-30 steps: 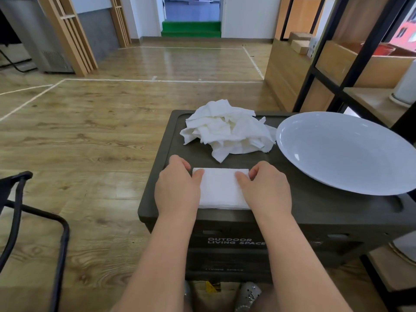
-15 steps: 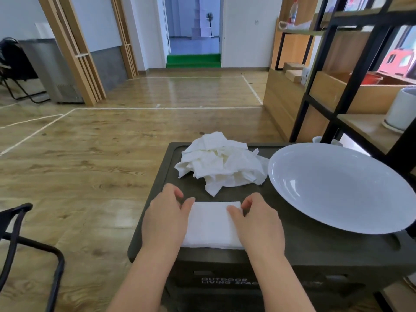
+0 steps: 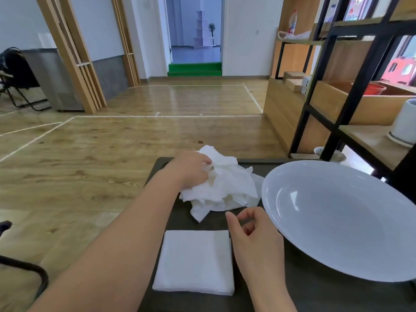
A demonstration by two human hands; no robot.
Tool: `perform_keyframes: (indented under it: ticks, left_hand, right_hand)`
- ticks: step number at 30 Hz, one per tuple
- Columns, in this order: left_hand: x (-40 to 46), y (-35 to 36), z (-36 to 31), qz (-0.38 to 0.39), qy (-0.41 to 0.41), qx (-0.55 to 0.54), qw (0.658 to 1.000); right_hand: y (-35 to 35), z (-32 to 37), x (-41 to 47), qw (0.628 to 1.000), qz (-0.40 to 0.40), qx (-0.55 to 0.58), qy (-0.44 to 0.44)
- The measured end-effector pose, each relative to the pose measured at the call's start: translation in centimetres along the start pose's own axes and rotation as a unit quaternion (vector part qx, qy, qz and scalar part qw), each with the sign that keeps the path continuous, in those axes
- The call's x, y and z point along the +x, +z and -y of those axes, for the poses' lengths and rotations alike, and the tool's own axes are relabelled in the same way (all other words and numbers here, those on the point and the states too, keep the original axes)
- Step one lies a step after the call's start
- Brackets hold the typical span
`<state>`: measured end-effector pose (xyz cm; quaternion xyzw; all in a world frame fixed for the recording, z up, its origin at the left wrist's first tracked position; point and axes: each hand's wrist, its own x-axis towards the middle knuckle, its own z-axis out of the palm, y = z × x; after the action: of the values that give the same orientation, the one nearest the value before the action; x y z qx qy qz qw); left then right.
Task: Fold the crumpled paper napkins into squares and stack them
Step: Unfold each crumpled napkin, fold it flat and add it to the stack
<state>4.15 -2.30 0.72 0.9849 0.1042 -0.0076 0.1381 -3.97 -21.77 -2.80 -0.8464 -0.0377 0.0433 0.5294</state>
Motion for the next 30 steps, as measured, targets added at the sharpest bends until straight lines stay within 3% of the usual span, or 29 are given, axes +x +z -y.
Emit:
perform_keyframes:
  ticks: [11, 19, 22, 25, 28, 30]
  left_hand:
    - [-0.9, 0.0, 0.8, -0.088, 0.033, -0.062, 0.994]
    - [-8.2, -2.7, -0.7, -0.262, 0.041, -0.208, 0.941]
    - [-12.1, -3.2, -0.9, -0.246, 0.031, -0.282, 0.927]
    - [-15.3, -3.1, -0.6, -0.166, 0.024, -0.315, 0.934]
    - [-17.1, -2.0, -0.3, -0.11, 0.003, -0.32, 0.941]
    - [-17.7, -1.0, -0.1, -0.116, -0.03, -0.36, 0.925]
  right_hand:
    - [0.5, -0.4, 0.2, 0.998, -0.024, 0.059, -0.017]
    - [0.4, 0.6, -0.2, 0.992, -0.027, 0.114, -0.04]
    - [0.2, 1.2, -0.7, 0.982, 0.0, 0.167, -0.085]
    - [-0.3, 1.6, -1.6, 0.968, 0.08, 0.203, -0.126]
    - [-0.5, 1.8, -2.2, 0.959, 0.149, 0.219, -0.101]
    - [0.1, 1.6, -2.4, 0.969, 0.133, 0.191, -0.077]
